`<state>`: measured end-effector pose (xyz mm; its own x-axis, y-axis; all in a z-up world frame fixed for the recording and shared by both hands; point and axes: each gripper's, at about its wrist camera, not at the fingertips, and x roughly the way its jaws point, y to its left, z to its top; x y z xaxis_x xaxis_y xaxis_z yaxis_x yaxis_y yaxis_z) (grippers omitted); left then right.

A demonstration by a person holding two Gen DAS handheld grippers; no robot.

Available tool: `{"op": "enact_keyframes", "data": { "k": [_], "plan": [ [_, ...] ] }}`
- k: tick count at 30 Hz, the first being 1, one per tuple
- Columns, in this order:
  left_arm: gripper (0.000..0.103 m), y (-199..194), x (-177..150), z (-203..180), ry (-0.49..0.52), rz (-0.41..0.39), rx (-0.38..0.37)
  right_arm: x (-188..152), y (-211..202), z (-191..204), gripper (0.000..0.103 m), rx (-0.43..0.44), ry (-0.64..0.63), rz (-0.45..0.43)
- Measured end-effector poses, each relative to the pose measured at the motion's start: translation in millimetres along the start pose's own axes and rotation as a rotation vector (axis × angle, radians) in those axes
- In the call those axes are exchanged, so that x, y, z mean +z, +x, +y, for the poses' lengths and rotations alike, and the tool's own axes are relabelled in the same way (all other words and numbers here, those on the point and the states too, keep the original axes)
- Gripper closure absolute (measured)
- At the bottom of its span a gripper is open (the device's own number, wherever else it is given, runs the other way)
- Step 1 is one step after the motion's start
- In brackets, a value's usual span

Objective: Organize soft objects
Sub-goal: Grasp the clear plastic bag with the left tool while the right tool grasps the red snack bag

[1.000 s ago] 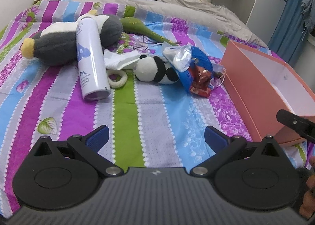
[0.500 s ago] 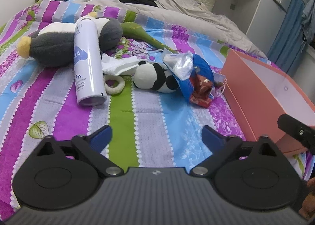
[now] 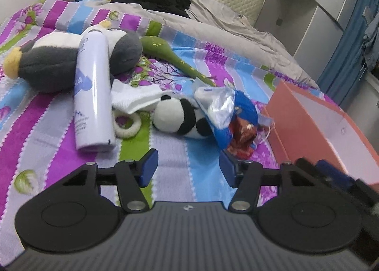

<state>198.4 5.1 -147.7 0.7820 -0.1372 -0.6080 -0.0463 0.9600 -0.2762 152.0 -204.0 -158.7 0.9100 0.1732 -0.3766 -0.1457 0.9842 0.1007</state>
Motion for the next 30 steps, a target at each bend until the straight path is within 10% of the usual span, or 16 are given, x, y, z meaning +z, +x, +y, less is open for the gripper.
{"op": "enact_keyframes", "data": {
  "k": [10,18,30],
  "plan": [
    [0.038,37.8,27.7,-1.6,-0.055,0.013,-0.061,-11.0,22.0,16.8,0.059,-0.164,-0.206,-0.006],
    [0.034,58.6,41.2,-1.1,-0.066,0.023,-0.092,-23.3,20.5,0.6,0.075,-0.229,-0.095,0.103],
    [0.034,76.1,48.6,1.3,-0.059,0.047,-0.145,-25.2,15.8,4.2,0.069,-0.294,-0.014,0.062]
  ]
}}
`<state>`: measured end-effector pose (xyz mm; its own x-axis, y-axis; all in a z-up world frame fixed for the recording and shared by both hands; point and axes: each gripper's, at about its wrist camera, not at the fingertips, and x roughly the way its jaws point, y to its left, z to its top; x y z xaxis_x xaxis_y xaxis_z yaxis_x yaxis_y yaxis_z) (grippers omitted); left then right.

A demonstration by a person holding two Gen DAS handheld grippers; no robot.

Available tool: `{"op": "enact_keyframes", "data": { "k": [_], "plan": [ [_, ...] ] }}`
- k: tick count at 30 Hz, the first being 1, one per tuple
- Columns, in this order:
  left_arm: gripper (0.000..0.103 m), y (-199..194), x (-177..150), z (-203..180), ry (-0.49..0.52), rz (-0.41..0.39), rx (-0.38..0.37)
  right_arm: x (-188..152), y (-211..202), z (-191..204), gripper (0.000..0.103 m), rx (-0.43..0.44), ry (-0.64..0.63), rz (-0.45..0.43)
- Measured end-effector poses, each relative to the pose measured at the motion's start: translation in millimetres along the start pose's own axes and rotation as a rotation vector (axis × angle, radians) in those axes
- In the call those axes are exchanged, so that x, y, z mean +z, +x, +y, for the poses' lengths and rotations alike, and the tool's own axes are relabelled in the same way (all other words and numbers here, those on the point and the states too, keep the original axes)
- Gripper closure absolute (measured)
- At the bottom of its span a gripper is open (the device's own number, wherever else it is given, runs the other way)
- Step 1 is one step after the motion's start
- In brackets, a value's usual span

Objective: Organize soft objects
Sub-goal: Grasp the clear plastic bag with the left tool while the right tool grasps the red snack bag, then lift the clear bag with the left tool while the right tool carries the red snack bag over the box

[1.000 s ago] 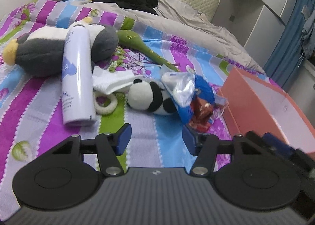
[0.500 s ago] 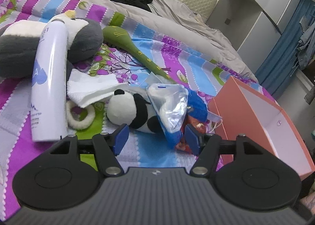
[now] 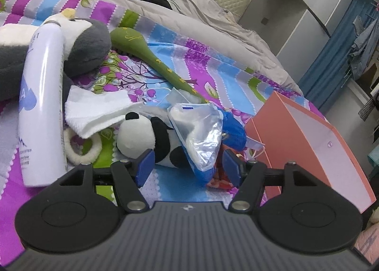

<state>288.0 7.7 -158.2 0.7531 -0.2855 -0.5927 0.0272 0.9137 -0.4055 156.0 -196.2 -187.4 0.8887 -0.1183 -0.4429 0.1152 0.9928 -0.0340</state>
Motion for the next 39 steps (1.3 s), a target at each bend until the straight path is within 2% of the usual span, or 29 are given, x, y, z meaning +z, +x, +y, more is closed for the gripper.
{"op": "enact_keyframes", "data": {
  "k": [5,10,14,17,22,27,32,39],
  "plan": [
    [0.035,12.1,4.0,4.8,0.002,0.019,0.000,11.3,12.1,24.8,0.069,0.086,-0.025,-0.039],
    [0.036,25.5,12.1,13.0,-0.034,0.060,-0.057,22.5,50.6,38.9,0.068,0.160,0.024,0.002],
    [0.036,32.7,18.2,4.6,0.016,0.072,-0.086,29.4,73.7,42.0,0.054,0.176,0.052,0.003],
    [0.037,39.4,21.3,0.1,0.039,0.076,-0.094,31.6,89.4,38.5,0.051,0.209,0.082,0.020],
    [0.054,53.4,22.2,-0.9,0.045,0.090,-0.084,29.8,114.9,36.4,0.051,0.278,0.105,0.062],
    [0.078,56.5,20.3,-1.0,0.060,0.078,-0.058,26.2,123.8,33.3,0.054,0.327,0.120,0.085],
    [0.087,47.1,18.6,-3.9,0.072,0.052,-0.035,28.3,118.8,30.6,0.062,0.344,0.113,0.102],
    [0.090,9.8,10.2,-7.4,0.068,0.020,-0.007,31.0,85.2,27.3,0.063,0.374,0.079,0.098]
  ]
}}
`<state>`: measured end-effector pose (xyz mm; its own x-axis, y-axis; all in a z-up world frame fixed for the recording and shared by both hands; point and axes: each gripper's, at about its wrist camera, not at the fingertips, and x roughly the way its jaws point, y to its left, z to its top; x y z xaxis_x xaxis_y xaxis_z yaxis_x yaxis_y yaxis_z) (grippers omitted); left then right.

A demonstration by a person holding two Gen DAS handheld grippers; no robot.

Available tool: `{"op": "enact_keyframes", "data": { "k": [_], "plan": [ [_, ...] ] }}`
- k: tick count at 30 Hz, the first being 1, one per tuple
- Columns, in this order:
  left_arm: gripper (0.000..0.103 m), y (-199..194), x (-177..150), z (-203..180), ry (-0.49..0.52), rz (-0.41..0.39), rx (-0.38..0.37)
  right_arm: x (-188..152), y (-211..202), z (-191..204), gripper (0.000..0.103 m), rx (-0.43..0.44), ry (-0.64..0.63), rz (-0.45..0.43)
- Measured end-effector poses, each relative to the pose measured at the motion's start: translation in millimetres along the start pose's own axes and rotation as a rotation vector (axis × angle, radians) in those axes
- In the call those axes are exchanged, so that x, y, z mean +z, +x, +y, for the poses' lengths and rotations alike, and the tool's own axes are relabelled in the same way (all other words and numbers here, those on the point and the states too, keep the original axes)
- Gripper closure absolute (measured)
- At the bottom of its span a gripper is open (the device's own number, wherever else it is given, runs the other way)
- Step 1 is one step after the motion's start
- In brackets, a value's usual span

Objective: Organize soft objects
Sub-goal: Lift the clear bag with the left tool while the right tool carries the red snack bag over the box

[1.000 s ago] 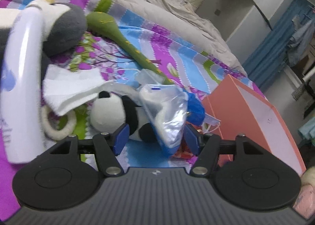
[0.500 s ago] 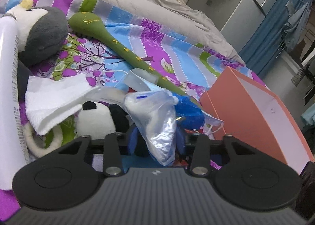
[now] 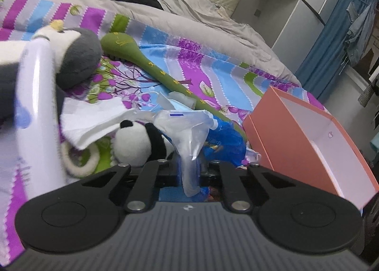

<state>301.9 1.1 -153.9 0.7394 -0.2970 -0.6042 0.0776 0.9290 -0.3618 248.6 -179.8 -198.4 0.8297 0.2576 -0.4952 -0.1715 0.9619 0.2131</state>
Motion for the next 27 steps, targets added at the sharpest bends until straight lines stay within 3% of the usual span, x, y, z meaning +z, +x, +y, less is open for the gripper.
{"op": "enact_keyframes", "data": {
  "k": [9,13,21,27],
  "plan": [
    [0.090,-62.1,-25.6,-10.4,0.014,-0.030,0.031,-8.1,-55.9,16.1,0.063,0.022,-0.051,0.013],
    [0.090,-88.6,-40.9,-13.4,0.032,-0.044,0.095,-14.5,-79.8,20.4,0.063,0.007,-0.076,0.028],
    [0.090,-129.6,-71.6,-2.9,-0.020,-0.017,0.119,-25.0,-110.1,17.1,0.063,0.013,-0.081,0.075],
    [0.090,-147.4,-68.2,-13.1,-0.014,-0.017,0.131,-13.4,-128.6,16.7,0.063,0.032,-0.084,0.075]
  ]
}}
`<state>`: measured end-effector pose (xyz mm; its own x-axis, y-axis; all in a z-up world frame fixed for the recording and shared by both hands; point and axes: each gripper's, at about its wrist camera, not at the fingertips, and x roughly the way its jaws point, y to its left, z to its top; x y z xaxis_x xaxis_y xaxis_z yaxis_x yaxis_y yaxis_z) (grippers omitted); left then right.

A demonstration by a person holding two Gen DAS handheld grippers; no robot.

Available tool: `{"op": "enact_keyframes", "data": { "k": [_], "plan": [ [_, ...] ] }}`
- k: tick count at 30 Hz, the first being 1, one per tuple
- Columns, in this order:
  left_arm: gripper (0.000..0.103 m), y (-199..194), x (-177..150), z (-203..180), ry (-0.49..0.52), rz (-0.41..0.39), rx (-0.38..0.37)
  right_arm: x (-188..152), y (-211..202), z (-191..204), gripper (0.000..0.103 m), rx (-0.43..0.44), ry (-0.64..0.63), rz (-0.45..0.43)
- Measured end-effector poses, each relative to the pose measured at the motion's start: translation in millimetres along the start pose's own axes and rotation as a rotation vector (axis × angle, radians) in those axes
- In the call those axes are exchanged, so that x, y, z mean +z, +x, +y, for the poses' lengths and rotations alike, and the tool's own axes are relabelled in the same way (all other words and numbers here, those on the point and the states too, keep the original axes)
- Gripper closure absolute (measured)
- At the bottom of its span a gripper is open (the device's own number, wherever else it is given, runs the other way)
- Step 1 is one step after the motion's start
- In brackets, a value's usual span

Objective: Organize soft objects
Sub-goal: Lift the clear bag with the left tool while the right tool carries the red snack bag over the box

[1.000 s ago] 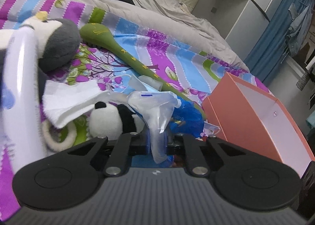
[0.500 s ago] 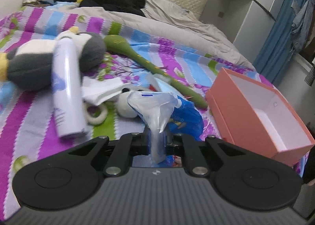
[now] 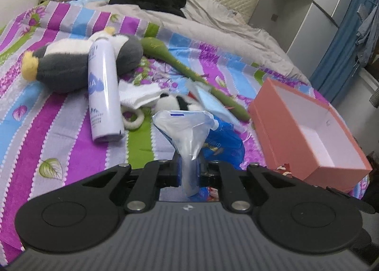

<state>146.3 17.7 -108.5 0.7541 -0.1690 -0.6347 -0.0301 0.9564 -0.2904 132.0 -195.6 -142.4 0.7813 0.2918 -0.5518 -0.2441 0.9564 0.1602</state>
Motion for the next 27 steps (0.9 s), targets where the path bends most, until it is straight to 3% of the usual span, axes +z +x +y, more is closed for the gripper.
{"op": "enact_keyframes", "data": {
  "k": [15,27],
  "plan": [
    [0.090,-49.1,84.8,-72.7,0.000,-0.086,-0.080,105.9,-56.8,-31.6,0.063,-0.012,-0.030,-0.122],
    [0.090,-21.1,147.3,-163.4,0.026,-0.078,-0.211,166.1,-68.5,-99.2,0.063,-0.106,-0.022,-0.144]
  ]
}}
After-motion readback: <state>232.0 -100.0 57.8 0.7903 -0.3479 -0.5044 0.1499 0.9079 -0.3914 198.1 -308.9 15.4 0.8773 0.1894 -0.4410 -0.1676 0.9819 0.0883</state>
